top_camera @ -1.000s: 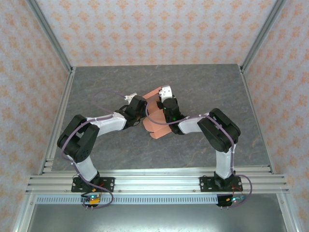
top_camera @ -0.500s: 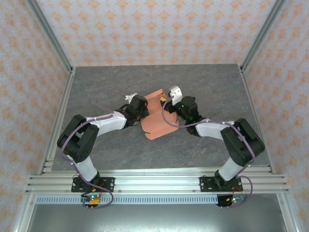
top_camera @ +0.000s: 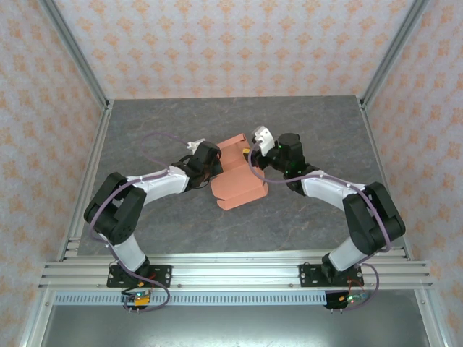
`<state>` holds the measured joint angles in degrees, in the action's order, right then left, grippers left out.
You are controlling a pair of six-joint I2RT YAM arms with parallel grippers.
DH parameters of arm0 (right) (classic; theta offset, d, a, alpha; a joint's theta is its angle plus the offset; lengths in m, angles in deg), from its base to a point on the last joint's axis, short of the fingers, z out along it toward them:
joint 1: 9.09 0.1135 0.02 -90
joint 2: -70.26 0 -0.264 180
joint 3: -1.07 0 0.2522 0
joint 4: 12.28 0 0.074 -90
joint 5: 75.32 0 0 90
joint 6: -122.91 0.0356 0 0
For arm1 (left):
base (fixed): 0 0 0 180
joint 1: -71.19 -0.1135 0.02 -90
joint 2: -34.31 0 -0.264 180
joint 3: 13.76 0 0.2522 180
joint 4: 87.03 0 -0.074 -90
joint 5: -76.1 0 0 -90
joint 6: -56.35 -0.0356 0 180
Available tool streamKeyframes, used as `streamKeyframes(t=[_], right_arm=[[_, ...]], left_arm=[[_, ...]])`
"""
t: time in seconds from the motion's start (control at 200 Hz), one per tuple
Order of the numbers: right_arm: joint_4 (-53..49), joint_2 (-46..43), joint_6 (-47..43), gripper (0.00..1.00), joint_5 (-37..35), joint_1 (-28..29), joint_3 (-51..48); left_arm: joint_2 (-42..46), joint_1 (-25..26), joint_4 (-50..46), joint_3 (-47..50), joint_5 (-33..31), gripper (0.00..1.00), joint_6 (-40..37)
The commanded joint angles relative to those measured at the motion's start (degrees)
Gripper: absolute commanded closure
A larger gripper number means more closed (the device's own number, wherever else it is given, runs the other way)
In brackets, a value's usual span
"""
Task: Fold the paper box
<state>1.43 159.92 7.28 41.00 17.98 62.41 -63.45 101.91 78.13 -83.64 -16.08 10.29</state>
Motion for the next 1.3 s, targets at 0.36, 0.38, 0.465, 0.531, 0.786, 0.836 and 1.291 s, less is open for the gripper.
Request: streamKeyframes(t=[0.36,0.38,0.465,0.531,0.786,0.836,1.291], right_arm=[[17.3,13.3,0.5,0.90,-38.4,7.1,8.0],[18.5,14.0,0.6,0.91,-40.3,7.2,8.0],[23.6,17.0,0.4,0.90,-49.7,8.1,8.2],[25.3,18.3,-0.6,0.83,-55.6,9.3,8.8],[23.7,18.1,2.4,0.70,-45.4,9.6,7.5],[22.7,17.9,2.3,0.70,-41.2,9.5,7.1],[22.0,13.9,-3.0,0.64,-22.9,6.4,-0.2]], left_arm=[[0.8,0.2,0.7,-0.1,1.9,1.00,4.0],[0.7,0.2,0.7,-0.3,2.1,1.00,3.9],[0.6,0.4,1.1,-0.2,2.2,1.00,4.5],[0.2,0.5,1.2,-0.3,2.2,1.00,5.3],[-0.5,0.9,0.5,-1.1,1.9,1.00,5.0],[-1.0,0.9,-0.5,-2.4,2.0,1.00,3.6],[-3.5,0.8,-2.0,-5.9,0.9,1.00,2.6]])
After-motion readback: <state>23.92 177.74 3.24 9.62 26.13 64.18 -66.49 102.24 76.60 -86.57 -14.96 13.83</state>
